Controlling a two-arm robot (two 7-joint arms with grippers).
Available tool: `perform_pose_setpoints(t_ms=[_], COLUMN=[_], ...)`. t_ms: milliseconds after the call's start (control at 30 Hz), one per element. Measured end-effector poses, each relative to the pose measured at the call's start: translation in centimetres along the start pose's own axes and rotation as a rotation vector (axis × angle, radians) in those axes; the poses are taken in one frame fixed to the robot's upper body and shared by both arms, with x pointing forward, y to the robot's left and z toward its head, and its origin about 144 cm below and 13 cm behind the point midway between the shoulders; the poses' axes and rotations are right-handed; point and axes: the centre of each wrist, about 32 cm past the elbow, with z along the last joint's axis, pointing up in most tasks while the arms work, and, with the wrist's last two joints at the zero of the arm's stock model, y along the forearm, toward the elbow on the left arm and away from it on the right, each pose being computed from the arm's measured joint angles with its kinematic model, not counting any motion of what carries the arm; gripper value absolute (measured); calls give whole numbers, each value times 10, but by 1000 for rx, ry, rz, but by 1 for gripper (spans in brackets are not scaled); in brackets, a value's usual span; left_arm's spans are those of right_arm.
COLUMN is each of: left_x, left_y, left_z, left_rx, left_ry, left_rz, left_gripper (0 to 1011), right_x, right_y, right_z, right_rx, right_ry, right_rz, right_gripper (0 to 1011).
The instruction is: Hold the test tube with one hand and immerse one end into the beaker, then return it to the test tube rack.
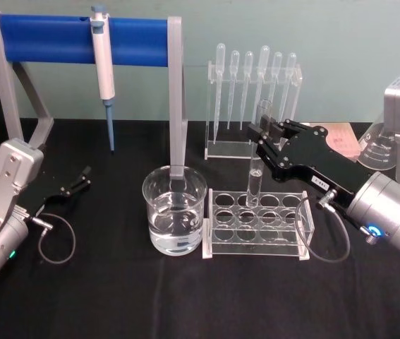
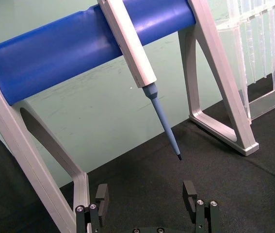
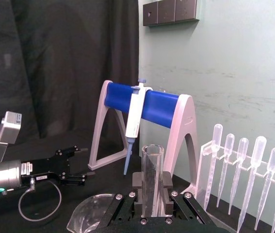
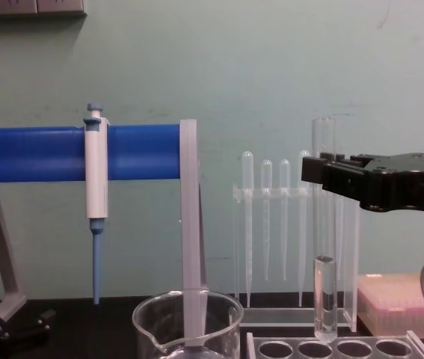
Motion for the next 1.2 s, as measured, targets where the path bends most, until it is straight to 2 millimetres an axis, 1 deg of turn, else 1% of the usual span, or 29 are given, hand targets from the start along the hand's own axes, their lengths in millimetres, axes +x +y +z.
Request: perform_pose_setpoints(t_ms=[1200], left_x=[0], left_y=[0], left_z=[0], left_rx=[0], left_ry=[0], left_rz=[0], left_gripper=[1000], right_x=[0], right_y=[0], right_z=[0], right_rx=[0], right_ry=[0], right_rz=[0], right_gripper=[228])
